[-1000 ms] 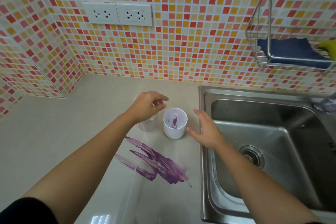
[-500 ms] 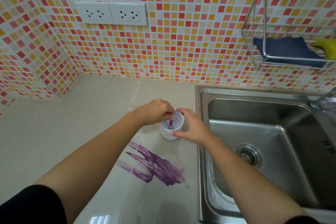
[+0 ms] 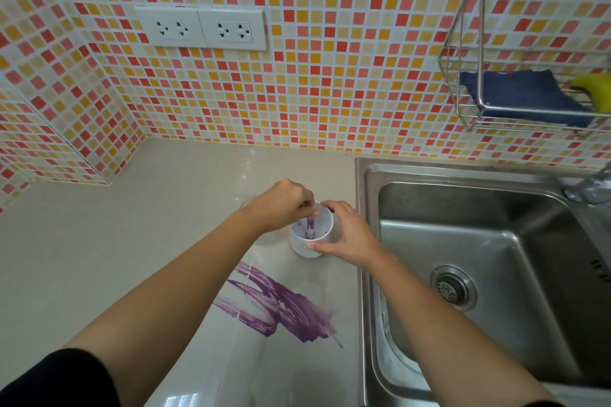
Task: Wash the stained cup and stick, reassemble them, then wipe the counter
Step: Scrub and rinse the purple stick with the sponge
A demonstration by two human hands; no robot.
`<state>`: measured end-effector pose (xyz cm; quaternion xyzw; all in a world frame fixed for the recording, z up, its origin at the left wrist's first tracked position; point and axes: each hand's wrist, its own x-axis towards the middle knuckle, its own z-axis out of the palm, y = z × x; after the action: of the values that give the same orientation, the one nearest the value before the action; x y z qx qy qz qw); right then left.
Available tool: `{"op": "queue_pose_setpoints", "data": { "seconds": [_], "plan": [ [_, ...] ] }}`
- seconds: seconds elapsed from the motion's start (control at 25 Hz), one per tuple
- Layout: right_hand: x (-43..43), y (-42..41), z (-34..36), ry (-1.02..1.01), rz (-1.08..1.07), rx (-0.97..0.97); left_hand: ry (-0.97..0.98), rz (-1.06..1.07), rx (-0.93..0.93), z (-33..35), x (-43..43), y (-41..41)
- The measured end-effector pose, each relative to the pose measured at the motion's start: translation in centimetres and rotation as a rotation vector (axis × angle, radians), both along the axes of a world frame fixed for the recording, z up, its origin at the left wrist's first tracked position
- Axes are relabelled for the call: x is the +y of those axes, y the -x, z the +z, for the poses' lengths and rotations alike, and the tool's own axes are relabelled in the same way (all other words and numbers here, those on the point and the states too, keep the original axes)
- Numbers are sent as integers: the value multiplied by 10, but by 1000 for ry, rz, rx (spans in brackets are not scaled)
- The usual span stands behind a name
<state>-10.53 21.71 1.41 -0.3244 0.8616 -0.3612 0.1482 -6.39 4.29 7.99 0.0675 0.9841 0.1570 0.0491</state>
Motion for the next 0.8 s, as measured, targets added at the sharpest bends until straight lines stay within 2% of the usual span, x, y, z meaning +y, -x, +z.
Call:
{"op": "queue_pose_setpoints", "data": {
  "seconds": [0.24,0.36,0.48,0.6,0.72,0.8],
  "plan": [
    [12,-2,-1,-61,10,-24,-60,62,92,33,-8,-2],
    [37,3,2,-78,-25,0,-203,133,222,52,6,-6],
    [80,13,21,61,-240,254,-442,272,313,63,47,-3],
    [135,31,61,304,-516,563,-749,423,276,58,102,9],
    [179,59,119,447,-604,772,-956,551,208,52,156,22],
    [204,87,159,412,-632,870,-1114,634,175,49,193,29]
  ]
}}
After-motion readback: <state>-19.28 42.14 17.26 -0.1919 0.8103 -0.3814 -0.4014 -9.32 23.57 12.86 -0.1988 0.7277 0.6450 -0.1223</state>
